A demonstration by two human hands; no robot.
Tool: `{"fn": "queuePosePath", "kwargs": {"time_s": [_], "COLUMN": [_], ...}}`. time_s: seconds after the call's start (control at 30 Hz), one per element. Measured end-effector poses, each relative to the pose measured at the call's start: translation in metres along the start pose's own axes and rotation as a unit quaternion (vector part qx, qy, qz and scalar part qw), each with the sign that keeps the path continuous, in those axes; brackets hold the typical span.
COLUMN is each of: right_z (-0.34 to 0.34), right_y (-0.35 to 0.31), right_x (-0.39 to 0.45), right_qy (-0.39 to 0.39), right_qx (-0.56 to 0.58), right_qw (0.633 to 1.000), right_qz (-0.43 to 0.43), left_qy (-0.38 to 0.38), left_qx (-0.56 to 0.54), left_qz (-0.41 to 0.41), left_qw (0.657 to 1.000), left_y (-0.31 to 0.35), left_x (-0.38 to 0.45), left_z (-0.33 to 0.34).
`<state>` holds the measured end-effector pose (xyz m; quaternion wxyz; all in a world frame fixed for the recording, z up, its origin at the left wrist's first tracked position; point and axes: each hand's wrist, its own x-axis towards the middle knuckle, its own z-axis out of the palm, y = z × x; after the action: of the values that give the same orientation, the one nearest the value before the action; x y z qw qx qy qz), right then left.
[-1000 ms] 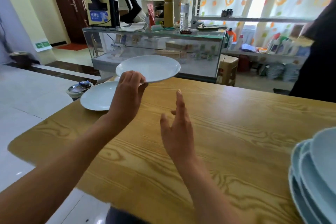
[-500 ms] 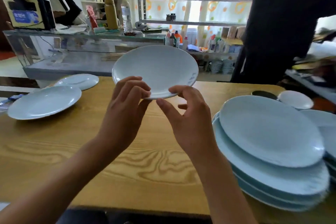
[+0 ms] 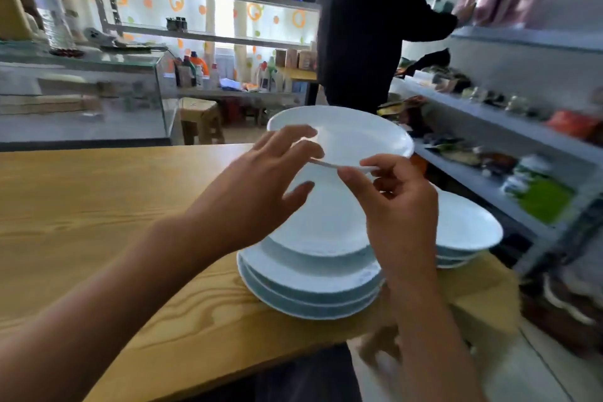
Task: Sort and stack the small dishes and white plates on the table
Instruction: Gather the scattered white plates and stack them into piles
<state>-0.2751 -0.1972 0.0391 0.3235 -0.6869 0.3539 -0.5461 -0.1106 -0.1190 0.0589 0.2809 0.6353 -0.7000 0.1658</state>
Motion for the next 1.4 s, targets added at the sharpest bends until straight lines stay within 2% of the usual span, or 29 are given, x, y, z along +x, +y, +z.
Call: {"fn": "queuePosePath", "kwargs": {"time_s": [0.17,0.33,0.57,0.9,1.17,1.3,1.4], "right_z": [-0.052,-0.083,-0.082,-0.075,-0.082,-0.086,-0.081], "right_y": [0.038,0.079,0.096,0.104,0.097,0.093,0.085], "right_x": [0.024,0.051,0.07,0.076,0.099,0.101,0.097], "right_qy": [0.085,0.089,0.014,-0.073,-0.181,-0.2,-0.181], "right_qx": [-0.071,-0.155,-0.227,-0.243,-0.249,-0.241,-0.277], "right_qw": [0.993,0.981,0.966,0.945,0.882,0.879,0.89], "right_qz": [0.038,0.074,0.121,0.205,0.357,0.36,0.315], "left_qy": [-0.03,-0.036,-0.033,-0.049,-0.055,-0.059,-0.053], "left_qx": [-0.04,-0.012,-0.018,-0.052,-0.064,-0.064,-0.058], "left_qz": [0.02,0.049,0.038,-0.001,-0.02,-0.03,-0.032], "left_qw": [0.999,0.998,0.999,0.997,0.996,0.996,0.996], "left_y": [0.027,0.042,0.041,0.024,0.014,0.01,0.007], "left_x": [0.021,0.031,0.032,0.025,0.02,0.017,0.015], "left_z": [0.034,0.05,0.053,0.052,0.051,0.049,0.047]}}
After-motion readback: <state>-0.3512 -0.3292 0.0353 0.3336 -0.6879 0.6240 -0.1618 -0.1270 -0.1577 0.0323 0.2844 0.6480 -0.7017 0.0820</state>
